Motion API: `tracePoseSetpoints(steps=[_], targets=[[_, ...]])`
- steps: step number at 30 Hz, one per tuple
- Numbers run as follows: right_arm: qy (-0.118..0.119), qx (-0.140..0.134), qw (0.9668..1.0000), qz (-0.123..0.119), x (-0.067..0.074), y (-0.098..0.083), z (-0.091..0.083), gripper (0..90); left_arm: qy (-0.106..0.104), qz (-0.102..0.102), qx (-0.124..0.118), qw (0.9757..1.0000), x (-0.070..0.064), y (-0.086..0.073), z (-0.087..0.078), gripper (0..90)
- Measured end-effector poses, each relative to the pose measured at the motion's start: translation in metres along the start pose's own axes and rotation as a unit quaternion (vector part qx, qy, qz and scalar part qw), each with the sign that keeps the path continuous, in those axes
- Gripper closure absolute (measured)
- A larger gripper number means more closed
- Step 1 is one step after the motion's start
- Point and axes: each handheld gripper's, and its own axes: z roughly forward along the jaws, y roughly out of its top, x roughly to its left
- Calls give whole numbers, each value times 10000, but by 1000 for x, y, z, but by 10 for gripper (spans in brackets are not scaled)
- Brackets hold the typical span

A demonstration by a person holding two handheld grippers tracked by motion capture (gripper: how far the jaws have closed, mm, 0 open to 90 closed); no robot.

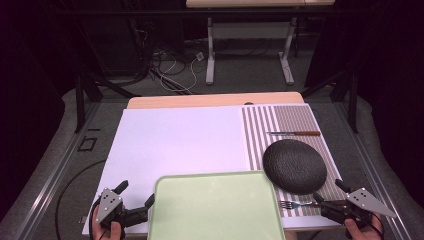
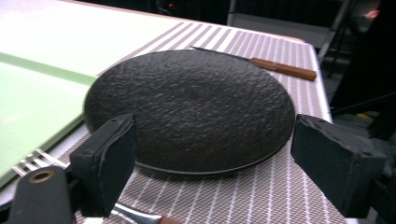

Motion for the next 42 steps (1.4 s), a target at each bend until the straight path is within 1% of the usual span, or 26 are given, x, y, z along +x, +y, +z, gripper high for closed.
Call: tracePoseSetpoints(steps=[3, 5, 6, 7, 8, 9, 11, 12, 13, 14, 15, 16, 17, 18, 20, 21, 23, 24, 25, 26, 27, 28, 29, 33, 37, 42], targets=[[-71, -20, 10000, -54, -1, 0, -1, 142, 1, 67, -12, 10000, -1, 1, 0, 5], [-280, 30, 9996, -54, -2, -1, -1, 142, -7, 68, -10, 10000, -2, 1, 0, 5], [-460, -118, 9989, 27, -3, -1, 2, 141, -4, 85, 4, 10000, -2, 0, 0, 5], [-471, 119, 9988, 22, -5, 0, -1, 142, -2, 88, 23, 10000, -2, 0, -1, 5], [-536, 111, 9985, 63, -6, 1, -1, 142, 0, 90, 30, 10000, -2, 0, -1, 5], [-573, 266, 9980, 45, -8, 2, -4, 142, 9, 96, 30, 9999, -2, 0, -1, 5], [-676, -116, 9974, 214, -10, 2, 2, 142, 10, 58, 2, 10000, -2, -1, -1, 5], [-657, -79, 9976, 211, -11, 3, 2, 142, 18, 73, 0, 10000, -2, -1, -2, 5], [-602, 11, 9981, 121, -12, 5, 0, 142, 28, 52, -8, 10000, -2, -1, -2, 5], [-695, -158, 9974, 80, -11, 5, 3, 142, 48, 76, -5, 10000, -2, -1, -2, 5], [-620, 21, 9981, 46, -12, 8, 0, 143, 48, 76, -5, 10000, -2, -1, -2, 5], [-629, 43, 9980, 9, -12, 9, 1, 146, 64, 51, 0, 10000, -2, -1, -2, 5], [-634, 168, 9978, -41, -13, 11, 1, 151, 68, 51, -11, 10000, -2, -1, -2, 5], [-693, 151, 9975, -35, -12, 12, 3, 159, 61, 58, -14, 10000, -2, -1, -2, 5], [-601, 147, 9981, -44, -13, 13, 4, 183, 56, 72, -20, 10000, -3, -1, -2, 5], [-645, 107, 9978, -82, -13, 14, 6, 193, 58, 80, -16, 9999, -3, -1, -2, 5], [-611, 187, 9979, -71, -15, 16, 6, 248, 75, 96, 3, 9999, -3, -2, -3, 5], [-611, 187, 9979, -71, -15, 16, 6, 248, 75, 96, 3, 9999, -3, -2, -3, 5], [-607, 117, 9981, -21, -19, 20, 8, 291, 91, 76, -16, 9999, -3, -1, -3, 5], [-534, 340, 9980, -20, -22, 22, 7, 314, 100, 65, -24, 9999, -3, -1, -3, 5], [-507, 171, 9985, 67, -24, 23, 12, 330, 100, 65, -24, 9999, -3, -1, -3, 5], [-522, 130, 9985, 87, -26, 24, 15, 348, 124, 57, -15, 9999, -3, -1, -2, 5], [-468, 225, 9986, 104, -29, 26, 15, 364, 137, 72, -1, 9999, -3, -1, -2, 5], [-380, 286, 9988, 91, -38, 32, 25, 414, 121, 42, 4, 9999, -3, -1, -2, 5], [-281, 292, 9992, -14, -45, 38, 36, 423, 122, 46, 6, 9999, -4, -1, -3, 5], [-231, 431, 9988, -23, -51, 46, 44, 426, 126, 42, -17, 9999, -3, -1, -4, 5]])
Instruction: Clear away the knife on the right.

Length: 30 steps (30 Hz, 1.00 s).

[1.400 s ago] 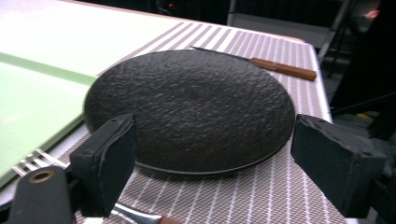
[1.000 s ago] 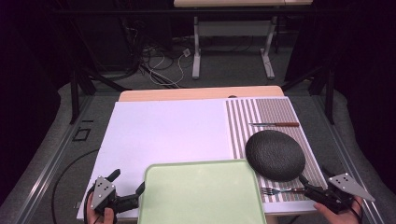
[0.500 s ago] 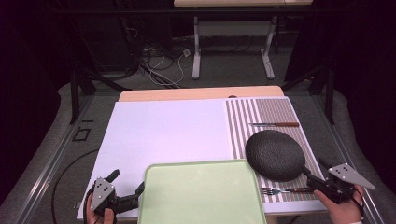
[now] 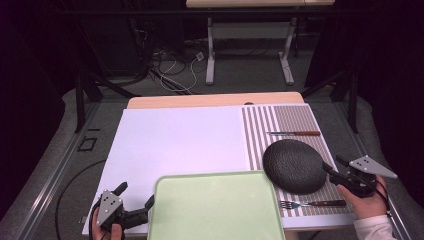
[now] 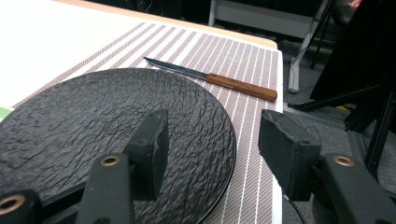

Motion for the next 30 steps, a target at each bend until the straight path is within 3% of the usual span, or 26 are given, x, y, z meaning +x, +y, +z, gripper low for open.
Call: tracePoseSetpoints(steps=[2, 5, 6, 10, 15, 16, 18, 22, 25, 30], targets=[[-7, -19, 10000, -47, -4, 5, 8, 422, -10, -7, -23, 10000, 0, 0, 0, 5], [167, 85, 9996, 218, -10, 11, 15, 424, -10, 44, 5, 10000, 0, 0, 0, 5], [202, -1, 9993, 306, -11, 12, 17, 422, -22, 24, -2, 10000, -1, 0, 0, 5], [201, 24, 9996, 177, -17, 19, 27, 419, -34, 23, 3, 10000, -1, 0, 0, 5], [165, 47, 9995, 248, -22, 31, 38, 411, -41, 16, -6, 10000, 0, 0, 0, 5], [146, 88, 9998, 96, -24, 34, 39, 419, -41, 34, 4, 10000, 0, 0, 0, 5], [172, 253, 9994, 187, -25, 40, 43, 443, -48, 33, 7, 10000, 0, 0, -1, 5], [167, 299, 9994, 25, -30, 51, 53, 471, -55, 40, 7, 10000, -1, 0, -1, 5], [225, 480, 9985, 134, -34, 59, 61, 466, -69, 31, 14, 10000, 0, 0, -1, 5], [256, 482, 9982, 258, -42, 68, 78, 476, -87, 16, 20, 10000, -1, 0, -1, 5]])
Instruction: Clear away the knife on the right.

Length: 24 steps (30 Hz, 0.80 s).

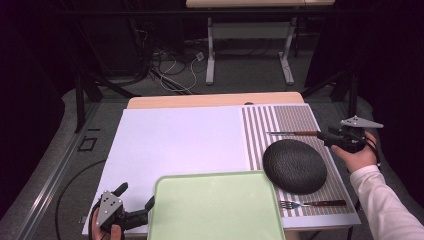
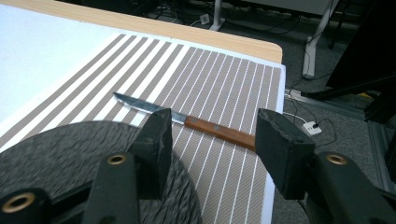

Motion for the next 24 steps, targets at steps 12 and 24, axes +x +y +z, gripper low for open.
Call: tracePoseSetpoints(steps=[12, 24], targets=[[-87, 298, 9994, 170, -18, 18, 35, 634, -25, -1, 24, 10000, 0, -1, 0, 5], [-342, 448, 9984, -96, -21, 20, 70, 782, 7, -13, 41, 10000, 0, -1, 0, 5]])
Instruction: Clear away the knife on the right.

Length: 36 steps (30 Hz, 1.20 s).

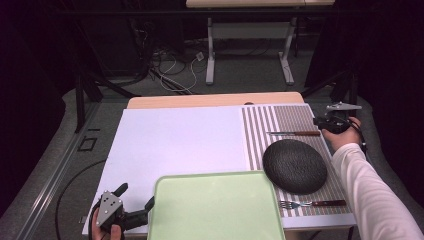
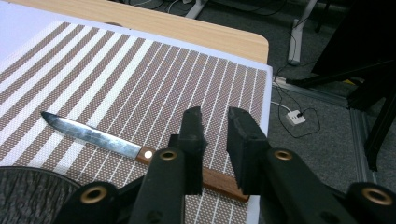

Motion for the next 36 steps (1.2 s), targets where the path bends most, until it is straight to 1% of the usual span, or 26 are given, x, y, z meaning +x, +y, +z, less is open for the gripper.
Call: tracePoseSetpoints(steps=[1, 2, 6, 7, 9, 11, 14, 17, 20, 23, 25, 27, 28, 30, 32, 33, 34, 35, 36], targets=[[0, 0, 10000, 0, 0, 0, 0, 782, 0, 0, 0, 10000, 0, 0, 0, 5], [-14, 44, 10000, -20, 0, 0, 3, 819, 7, 1, 6, 10000, 0, 0, 0, 5], [-11, -44, 10000, 47, -2, -1, 9, 867, 22, 0, 19, 10000, 1, 0, 0, 5], [-25, -16, 9999, 96, -2, -2, 10, 880, 21, -22, 18, 10000, 1, -1, 0, 5], [-2, 0, 9999, 122, -4, -2, 13, 900, 22, -49, 22, 10000, 1, -1, 1, 5], [-33, 14, 9999, 155, -5, -3, 15, 900, 23, -48, 27, 10000, 1, -1, 1, 5], [-64, 83, 9997, 239, -8, -5, 22, 900, 35, -38, 47, 10000, 1, -1, 2, 5], [-74, 93, 9997, 225, -8, -7, 27, 900, 46, -48, 50, 10000, 1, -1, 2, 5], [-13, 178, 9995, 264, -8, -9, 31, 900, 61, -81, 57, 9999, 1, -2, 2, 5], [-31, 212, 9994, 259, -8, -11, 35, 900, 69, -87, 72, 9999, 1, -2, 2, 5], [0, 307, 9993, 228, -8, -14, 40, 900, 76, -90, 79, 9999, 1, -2, 2, 5], [-5, 338, 9991, 259, -7, -16, 43, 900, 76, -74, 97, 9999, 1, -2, 3, 5], [-12, 403, 9990, 171, -7, -17, 45, 900, 78, -65, 98, 9999, 1, -2, 3, 5], [-36, 475, 9986, 216, -6, -19, 46, 900, 76, -58, 90, 9999, 1, -2, 2, 5], [-56, 473, 9987, 205, -6, -20, 48, 900, 75, -58, 90, 9999, 1, -2, 2, 5], [-59, 519, 9984, 211, -6, -22, 49, 900, 75, -55, 92, 9999, 1, -2, 2, 5], [-57, 534, 9982, 254, -6, -23, 50, 900, 74, -51, 91, 9999, 1, -2, 2, 5], [-126, 571, 9979, 264, -6, -24, 50, 900, 71, -52, 93, 9999, 1, -2, 2, 5], [-126, 571, 9979, 264, -6, -24, 50, 900, 71, -52, 93, 9999, 1, -2, 2, 5]])
